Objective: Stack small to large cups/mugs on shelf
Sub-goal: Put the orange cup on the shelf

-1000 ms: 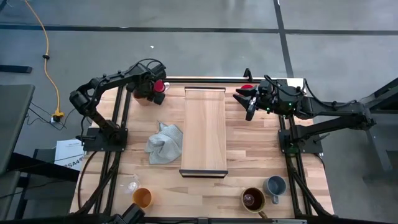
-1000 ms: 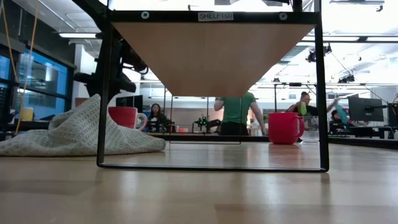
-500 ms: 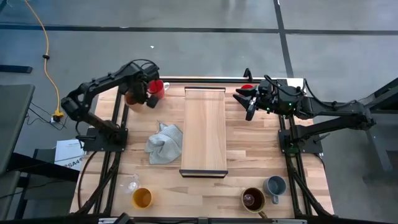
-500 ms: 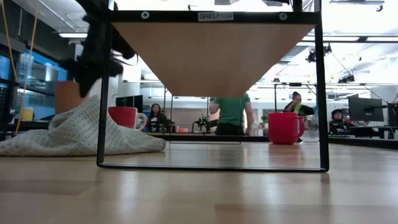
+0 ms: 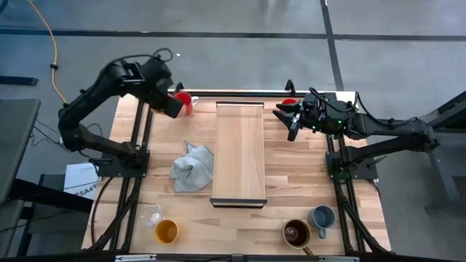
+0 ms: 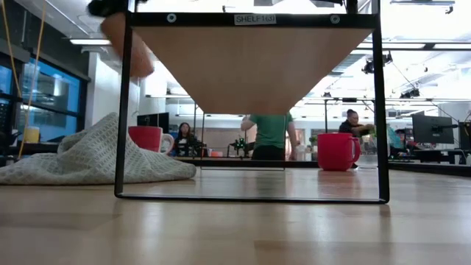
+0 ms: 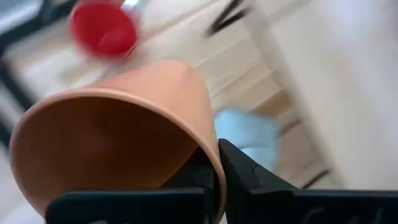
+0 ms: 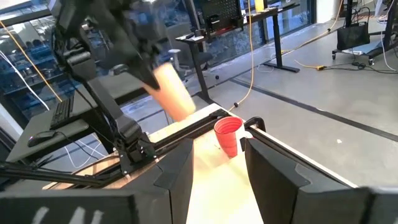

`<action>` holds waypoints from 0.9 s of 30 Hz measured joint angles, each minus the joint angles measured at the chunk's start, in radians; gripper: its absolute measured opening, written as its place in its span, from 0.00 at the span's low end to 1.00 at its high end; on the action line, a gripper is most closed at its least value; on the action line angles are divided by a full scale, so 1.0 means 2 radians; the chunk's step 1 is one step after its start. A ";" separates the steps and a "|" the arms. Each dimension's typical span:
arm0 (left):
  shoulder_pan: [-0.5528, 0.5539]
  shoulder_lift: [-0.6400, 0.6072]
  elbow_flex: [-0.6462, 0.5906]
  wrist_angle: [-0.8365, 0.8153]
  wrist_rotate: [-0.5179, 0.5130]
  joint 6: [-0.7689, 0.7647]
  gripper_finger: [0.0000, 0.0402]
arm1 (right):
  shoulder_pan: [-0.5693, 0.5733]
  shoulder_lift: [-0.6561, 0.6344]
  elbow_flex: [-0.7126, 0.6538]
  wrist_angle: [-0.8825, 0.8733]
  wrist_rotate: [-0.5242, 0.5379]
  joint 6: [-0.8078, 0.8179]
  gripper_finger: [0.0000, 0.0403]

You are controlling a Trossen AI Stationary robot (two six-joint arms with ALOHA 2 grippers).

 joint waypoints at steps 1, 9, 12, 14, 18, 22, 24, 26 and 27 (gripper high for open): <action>-0.014 0.012 0.030 0.000 -0.002 0.000 0.00 | 0.000 0.000 0.000 0.000 0.000 0.000 0.34; -0.106 0.163 0.250 -0.008 -0.021 0.055 0.00 | 0.000 0.000 0.000 0.000 0.000 0.000 0.34; -0.122 0.224 0.310 -0.009 -0.021 0.086 0.00 | 0.000 0.000 0.000 0.000 0.000 0.001 0.34; -0.129 0.246 0.312 -0.004 -0.021 0.097 0.00 | 0.000 0.000 0.000 0.000 0.000 0.002 0.34; -0.134 0.275 0.287 -0.009 -0.048 0.107 0.00 | 0.000 0.000 0.000 0.000 0.000 0.001 0.34; -0.134 0.283 0.279 -0.002 -0.072 0.109 0.00 | 0.000 0.000 0.000 0.000 0.000 0.006 0.34; -0.134 0.283 0.273 -0.012 -0.076 0.113 0.00 | 0.000 0.000 0.000 0.000 0.000 0.013 0.34; -0.134 0.289 0.268 -0.010 -0.066 0.113 0.00 | 0.000 0.000 0.000 0.000 0.000 0.013 0.34; -0.134 0.291 0.267 -0.010 -0.053 0.115 0.00 | 0.000 0.000 0.000 0.000 0.000 0.013 0.34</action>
